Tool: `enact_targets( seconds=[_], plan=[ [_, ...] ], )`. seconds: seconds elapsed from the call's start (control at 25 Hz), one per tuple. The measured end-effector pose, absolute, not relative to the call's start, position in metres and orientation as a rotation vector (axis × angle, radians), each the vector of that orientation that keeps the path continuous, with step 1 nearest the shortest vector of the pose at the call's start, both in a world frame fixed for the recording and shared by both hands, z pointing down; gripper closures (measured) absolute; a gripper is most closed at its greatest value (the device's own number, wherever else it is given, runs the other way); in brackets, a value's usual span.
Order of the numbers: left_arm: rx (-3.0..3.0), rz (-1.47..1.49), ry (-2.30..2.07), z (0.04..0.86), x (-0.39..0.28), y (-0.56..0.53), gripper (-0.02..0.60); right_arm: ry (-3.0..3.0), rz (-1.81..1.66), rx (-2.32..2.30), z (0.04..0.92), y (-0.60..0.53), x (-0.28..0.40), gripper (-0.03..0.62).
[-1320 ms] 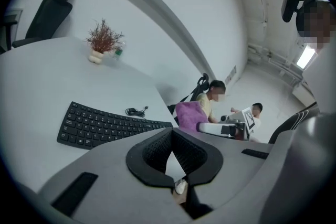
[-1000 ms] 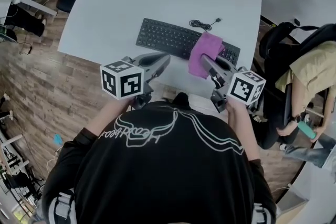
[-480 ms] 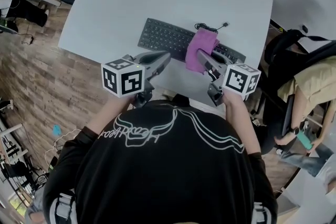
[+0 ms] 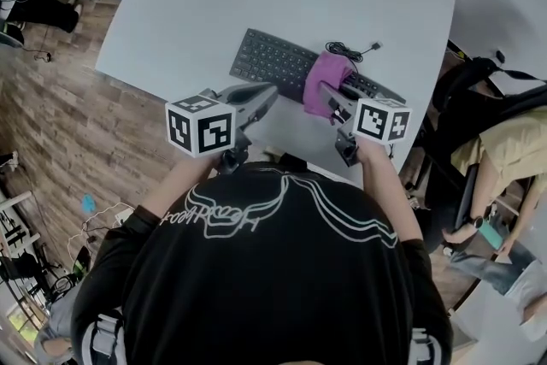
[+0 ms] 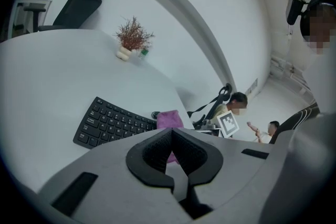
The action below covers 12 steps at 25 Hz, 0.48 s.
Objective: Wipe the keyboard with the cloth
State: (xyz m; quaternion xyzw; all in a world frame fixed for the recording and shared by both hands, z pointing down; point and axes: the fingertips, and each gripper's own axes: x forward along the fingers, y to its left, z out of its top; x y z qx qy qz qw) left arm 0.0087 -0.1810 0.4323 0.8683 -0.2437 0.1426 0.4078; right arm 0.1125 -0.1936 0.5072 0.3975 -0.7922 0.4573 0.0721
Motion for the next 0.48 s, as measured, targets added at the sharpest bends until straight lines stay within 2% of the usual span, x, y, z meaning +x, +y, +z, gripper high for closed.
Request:
enact_targets(
  seconds=[0.48],
  plan=[
    [2.175, 0.336, -0.614, 0.438, -0.004, -0.185, 0.577, -2.251, 1.360, 1.232, 0.531, -0.194, 0.114, 0.539]
  ],
)
